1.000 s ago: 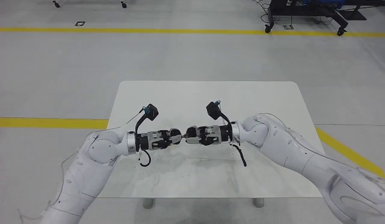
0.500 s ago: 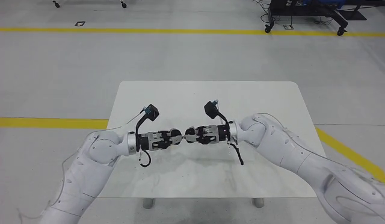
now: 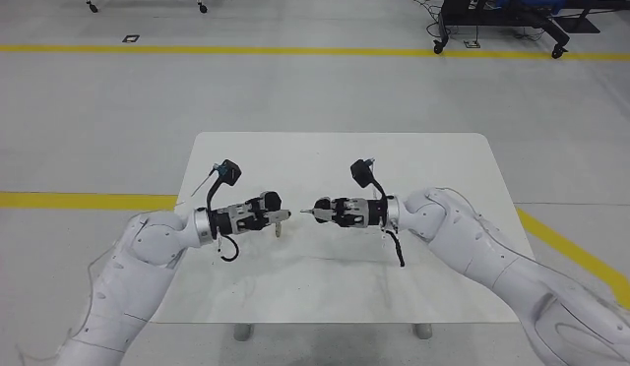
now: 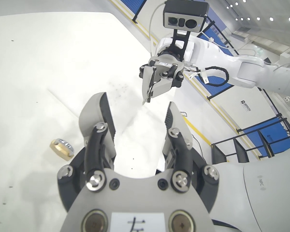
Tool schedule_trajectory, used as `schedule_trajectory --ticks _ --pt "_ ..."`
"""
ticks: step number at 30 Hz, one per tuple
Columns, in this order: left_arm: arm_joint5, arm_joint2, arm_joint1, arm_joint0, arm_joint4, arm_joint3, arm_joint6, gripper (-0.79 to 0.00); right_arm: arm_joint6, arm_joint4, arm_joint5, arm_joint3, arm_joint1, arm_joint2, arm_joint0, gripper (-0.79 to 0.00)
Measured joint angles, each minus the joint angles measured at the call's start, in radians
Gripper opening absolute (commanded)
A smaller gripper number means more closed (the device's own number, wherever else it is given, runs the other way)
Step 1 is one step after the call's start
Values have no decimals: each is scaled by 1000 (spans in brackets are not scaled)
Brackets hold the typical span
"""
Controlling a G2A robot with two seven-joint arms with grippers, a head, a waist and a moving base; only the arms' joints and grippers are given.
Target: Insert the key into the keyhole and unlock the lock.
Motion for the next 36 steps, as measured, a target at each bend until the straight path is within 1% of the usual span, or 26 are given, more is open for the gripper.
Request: schedule_trajectory --ticks 2,4,5,7,9,12,13,15,16,17,19,20,24,26,27,29,32,34,35,36 --pt "29 -28 8 22 66 -36 18 0 -52 -51 0 -16 23 46 -34 -785" --pt "78 -58 18 66 167 -103 33 0 -115 -117 0 -41 52 104 -80 -785" --pt "110 -68 22 86 223 -136 37 0 -140 -147 0 -49 65 130 -101 -785" --pt "215 -83 29 132 398 -214 63 0 -200 -205 0 -72 91 191 -151 -785" --pt "323 -65 30 178 560 -282 83 0 -241 -221 0 -80 104 230 -185 -785" --pt "433 -13 26 206 719 -336 58 0 -234 -219 0 -79 103 225 -179 -785" --pt "457 4 24 207 757 -344 53 -46 -233 -218 0 -79 103 224 -178 -785" --pt "498 43 17 202 809 -343 62 -246 -233 -218 0 -79 103 224 -178 -785" --pt "507 58 14 195 817 -334 68 -286 -233 -218 0 -79 103 224 -178 -785" --pt "515 71 11 186 825 -321 73 -289 -233 -218 0 -79 103 224 -179 -785" --pt "533 103 2 163 841 -287 89 -354 -233 -218 0 -79 103 224 -179 -785" --pt "536 115 -2 153 833 -273 99 -403 -233 -218 0 -79 103 224 -179 -785" --pt "535 159 -17 108 820 -211 128 -422 -233 -218 0 -79 103 224 -179 -785" --pt "537 173 -22 94 822 -197 130 -440 -233 -218 0 -79 103 224 -179 -785" --pt "538 180 -25 87 822 -191 131 -465 -233 -218 0 -79 103 224 -179 -785" --pt "541 186 -28 80 824 -184 130 -471 -233 -218 0 -79 103 224 -179 -785" --pt "557 191 -31 74 845 -182 125 -594 -233 -219 0 -79 103 224 -179 -785" --pt "564 195 -32 75 855 -183 122 -720 -233 -219 0 -79 103 224 -179 -785" --pt "566 197 -33 75 860 -184 120 -736 -233 -219 0 -79 103 224 -179 -785" --pt "568 198 -33 76 867 -186 117 -770 -233 -219 0 -79 103 224 -179 -785"
